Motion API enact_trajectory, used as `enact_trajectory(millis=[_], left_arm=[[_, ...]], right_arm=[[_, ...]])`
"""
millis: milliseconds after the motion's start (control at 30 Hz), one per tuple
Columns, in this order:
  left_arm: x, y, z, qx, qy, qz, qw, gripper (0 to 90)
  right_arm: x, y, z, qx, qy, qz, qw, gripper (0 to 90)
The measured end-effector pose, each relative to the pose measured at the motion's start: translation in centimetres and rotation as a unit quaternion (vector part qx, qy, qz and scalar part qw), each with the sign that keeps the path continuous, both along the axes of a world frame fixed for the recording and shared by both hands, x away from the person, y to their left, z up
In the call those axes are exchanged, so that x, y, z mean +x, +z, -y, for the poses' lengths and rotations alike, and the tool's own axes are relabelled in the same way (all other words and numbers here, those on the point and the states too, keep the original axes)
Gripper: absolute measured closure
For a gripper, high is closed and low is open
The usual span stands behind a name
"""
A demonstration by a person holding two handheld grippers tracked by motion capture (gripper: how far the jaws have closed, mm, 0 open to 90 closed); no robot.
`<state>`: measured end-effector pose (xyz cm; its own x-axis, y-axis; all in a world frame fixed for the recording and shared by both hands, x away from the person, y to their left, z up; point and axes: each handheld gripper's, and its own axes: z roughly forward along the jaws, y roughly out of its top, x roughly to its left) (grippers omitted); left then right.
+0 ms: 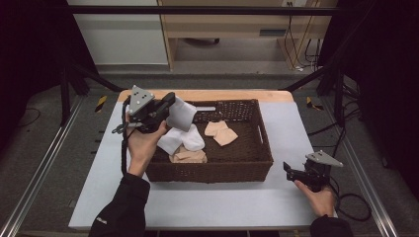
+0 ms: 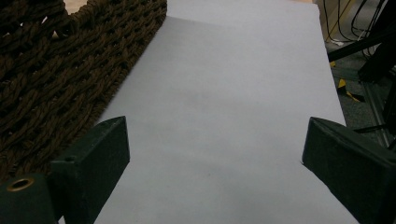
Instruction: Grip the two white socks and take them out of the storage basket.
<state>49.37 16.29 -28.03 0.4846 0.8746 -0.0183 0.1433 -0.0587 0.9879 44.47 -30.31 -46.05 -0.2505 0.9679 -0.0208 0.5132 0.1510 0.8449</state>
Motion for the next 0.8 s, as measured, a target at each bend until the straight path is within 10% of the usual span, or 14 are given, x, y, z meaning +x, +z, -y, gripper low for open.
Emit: enact_trajectory(millis=[800], left_arm=[[-4.6, 3.8, -9.3, -0.049, 0.051, 0.040, 0.9967, 87.9]], right_arm=[[-0.1, 0.0, 0.0, -0.001, -0.002, -0.001, 1.0000, 7.8]])
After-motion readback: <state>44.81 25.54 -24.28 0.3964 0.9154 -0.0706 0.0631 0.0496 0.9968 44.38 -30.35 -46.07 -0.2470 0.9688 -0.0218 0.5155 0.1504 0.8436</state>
